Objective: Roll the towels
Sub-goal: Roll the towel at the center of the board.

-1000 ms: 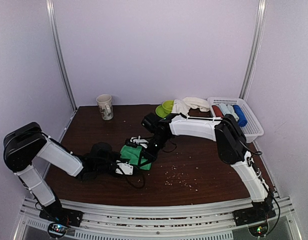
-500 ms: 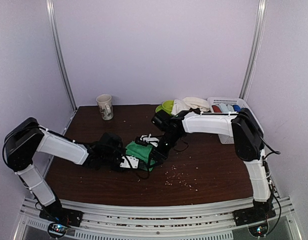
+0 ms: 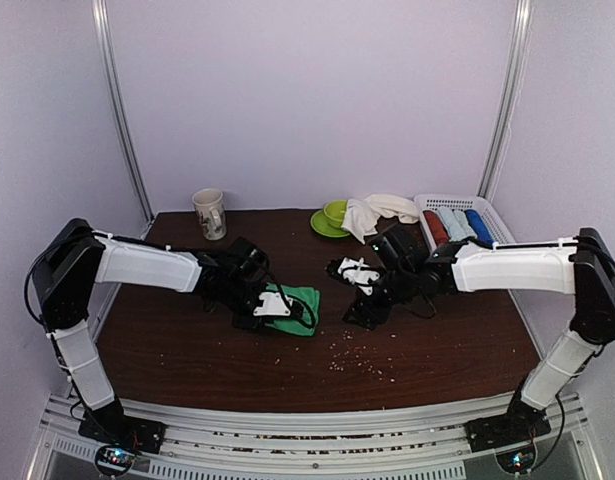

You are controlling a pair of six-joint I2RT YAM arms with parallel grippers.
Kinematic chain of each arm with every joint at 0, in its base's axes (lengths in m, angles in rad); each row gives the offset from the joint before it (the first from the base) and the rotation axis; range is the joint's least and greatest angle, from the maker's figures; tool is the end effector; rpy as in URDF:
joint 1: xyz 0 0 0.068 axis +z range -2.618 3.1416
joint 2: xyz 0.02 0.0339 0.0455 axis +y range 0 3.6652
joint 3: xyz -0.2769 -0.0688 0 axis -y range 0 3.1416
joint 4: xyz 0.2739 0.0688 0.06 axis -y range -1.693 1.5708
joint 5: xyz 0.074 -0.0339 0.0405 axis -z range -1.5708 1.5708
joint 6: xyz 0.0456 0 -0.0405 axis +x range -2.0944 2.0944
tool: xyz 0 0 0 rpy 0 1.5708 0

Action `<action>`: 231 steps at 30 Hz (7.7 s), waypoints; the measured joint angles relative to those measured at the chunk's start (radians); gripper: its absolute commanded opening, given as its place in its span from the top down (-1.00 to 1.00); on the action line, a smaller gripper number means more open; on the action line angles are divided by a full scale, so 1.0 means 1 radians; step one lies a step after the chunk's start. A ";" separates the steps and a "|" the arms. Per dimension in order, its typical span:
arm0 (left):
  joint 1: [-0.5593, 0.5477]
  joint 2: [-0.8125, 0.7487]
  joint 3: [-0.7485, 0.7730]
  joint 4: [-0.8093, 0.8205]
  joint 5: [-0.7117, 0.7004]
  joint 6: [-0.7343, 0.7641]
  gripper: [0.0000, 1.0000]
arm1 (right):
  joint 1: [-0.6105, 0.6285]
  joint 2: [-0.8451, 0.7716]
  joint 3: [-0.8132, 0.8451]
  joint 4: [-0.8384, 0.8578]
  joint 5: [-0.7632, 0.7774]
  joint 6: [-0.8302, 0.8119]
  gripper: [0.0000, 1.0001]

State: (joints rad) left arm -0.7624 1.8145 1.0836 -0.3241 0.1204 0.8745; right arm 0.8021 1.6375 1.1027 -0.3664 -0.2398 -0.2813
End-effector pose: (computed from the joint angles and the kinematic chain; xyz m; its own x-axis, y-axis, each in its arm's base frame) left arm 0.2780 -0.2731 0.1403 0.1554 0.9048 -0.3965 0.9499 -0.0267 0.3114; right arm 0.2551 0.2793 0.2091 -0.3014 -0.6995 -0.6480 -0.9206 0.3905 0.0066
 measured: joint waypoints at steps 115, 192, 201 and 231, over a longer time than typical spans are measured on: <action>0.078 -0.334 -0.480 0.540 0.024 0.100 -0.11 | 0.027 0.776 0.896 -0.411 -0.458 -0.165 0.75; 0.090 0.179 0.334 -0.442 0.104 0.441 0.90 | -0.119 0.667 0.731 -0.229 -0.517 0.457 -1.00; 0.090 0.185 0.344 -0.455 0.106 0.466 0.93 | -0.113 0.756 0.816 -0.206 -0.571 0.472 -1.00; 0.091 0.209 0.384 -0.490 0.113 0.465 0.79 | -0.045 0.856 0.975 -0.370 -0.647 0.320 0.24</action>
State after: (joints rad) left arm -0.6712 2.0235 1.4673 -0.8139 0.2329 1.3396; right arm 0.7574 2.4935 2.0773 -0.7364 -0.8867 0.0391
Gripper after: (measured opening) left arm 0.114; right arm 0.505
